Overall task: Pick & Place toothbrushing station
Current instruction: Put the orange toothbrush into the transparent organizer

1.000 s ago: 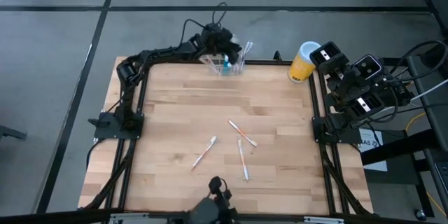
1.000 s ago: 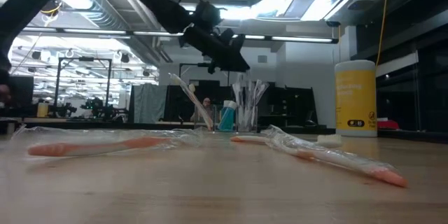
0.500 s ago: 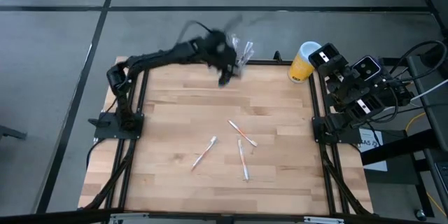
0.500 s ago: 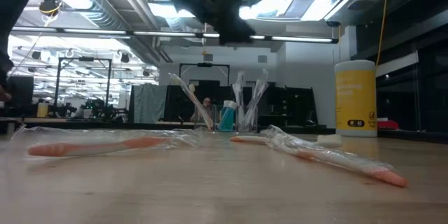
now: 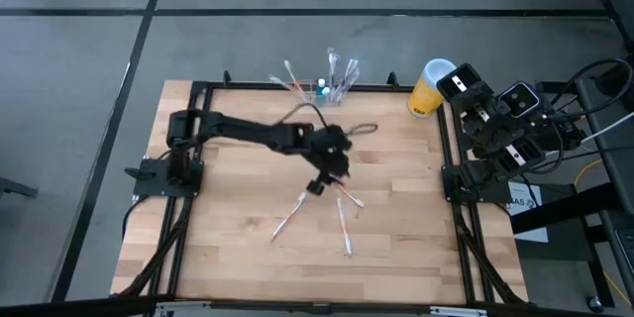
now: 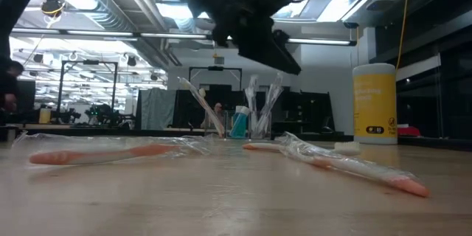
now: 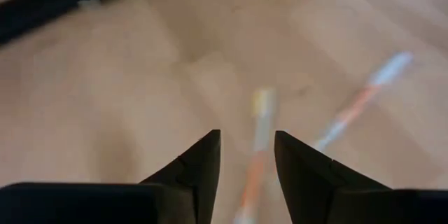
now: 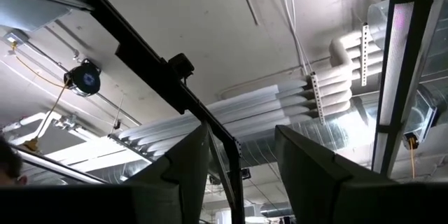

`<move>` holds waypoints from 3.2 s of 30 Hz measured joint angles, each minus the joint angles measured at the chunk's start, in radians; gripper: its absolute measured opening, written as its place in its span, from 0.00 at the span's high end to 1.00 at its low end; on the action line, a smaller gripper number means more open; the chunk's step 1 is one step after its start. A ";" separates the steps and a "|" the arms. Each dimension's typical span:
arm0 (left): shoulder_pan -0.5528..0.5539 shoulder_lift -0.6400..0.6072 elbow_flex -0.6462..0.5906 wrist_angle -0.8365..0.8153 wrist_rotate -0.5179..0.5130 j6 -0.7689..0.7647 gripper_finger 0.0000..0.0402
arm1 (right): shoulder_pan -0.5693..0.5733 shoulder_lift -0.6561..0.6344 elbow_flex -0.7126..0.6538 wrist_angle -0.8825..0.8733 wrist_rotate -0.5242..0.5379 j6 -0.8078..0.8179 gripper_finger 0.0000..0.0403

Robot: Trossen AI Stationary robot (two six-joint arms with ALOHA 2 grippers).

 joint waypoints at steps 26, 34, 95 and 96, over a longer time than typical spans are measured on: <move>-0.105 0.256 0.100 0.188 -0.013 -0.155 0.69 | 0.076 0.018 0.000 -0.005 0.112 -0.065 0.59; -0.102 0.303 0.129 0.129 -0.027 -0.162 0.69 | 0.083 0.022 0.000 -0.001 0.128 -0.062 0.59; 0.351 -0.088 0.275 -0.355 -0.153 -0.501 1.00 | 0.109 -0.020 0.000 -0.430 0.497 -0.067 0.59; 0.360 -0.113 0.275 -0.379 -0.157 -0.491 1.00 | 0.109 -0.028 0.000 -0.520 0.570 -0.034 0.59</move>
